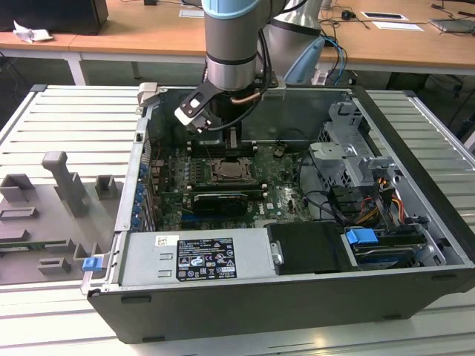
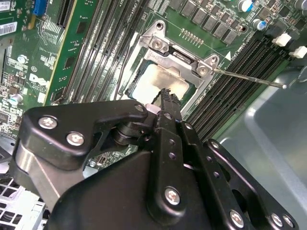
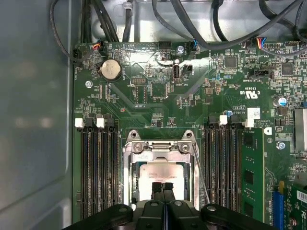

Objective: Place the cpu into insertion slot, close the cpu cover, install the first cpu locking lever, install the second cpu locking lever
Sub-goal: 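Install the first cpu locking lever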

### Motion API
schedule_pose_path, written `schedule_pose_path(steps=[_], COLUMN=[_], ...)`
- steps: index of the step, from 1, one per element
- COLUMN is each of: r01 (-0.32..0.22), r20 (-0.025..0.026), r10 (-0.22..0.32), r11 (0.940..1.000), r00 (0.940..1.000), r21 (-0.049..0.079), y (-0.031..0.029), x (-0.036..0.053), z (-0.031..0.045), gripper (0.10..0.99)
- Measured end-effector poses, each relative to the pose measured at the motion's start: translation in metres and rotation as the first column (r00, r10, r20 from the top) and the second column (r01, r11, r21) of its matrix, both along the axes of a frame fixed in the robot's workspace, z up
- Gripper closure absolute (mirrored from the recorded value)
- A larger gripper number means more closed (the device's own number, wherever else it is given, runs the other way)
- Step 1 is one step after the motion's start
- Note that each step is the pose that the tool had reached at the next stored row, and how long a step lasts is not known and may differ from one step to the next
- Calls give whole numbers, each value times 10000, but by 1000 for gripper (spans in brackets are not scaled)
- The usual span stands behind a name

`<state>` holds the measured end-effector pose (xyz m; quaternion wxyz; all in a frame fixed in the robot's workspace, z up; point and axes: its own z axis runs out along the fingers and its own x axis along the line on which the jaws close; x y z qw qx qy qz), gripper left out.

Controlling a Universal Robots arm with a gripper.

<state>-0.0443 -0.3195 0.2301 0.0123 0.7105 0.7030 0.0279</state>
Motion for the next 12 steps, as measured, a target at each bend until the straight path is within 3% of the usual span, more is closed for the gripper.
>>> schedule_pose_path(steps=[12], r01=[0], r20=[0], r10=[0], r11=[10000], r00=[10000], r21=[-2], y=[0], x=[0], z=[78], gripper=[980])
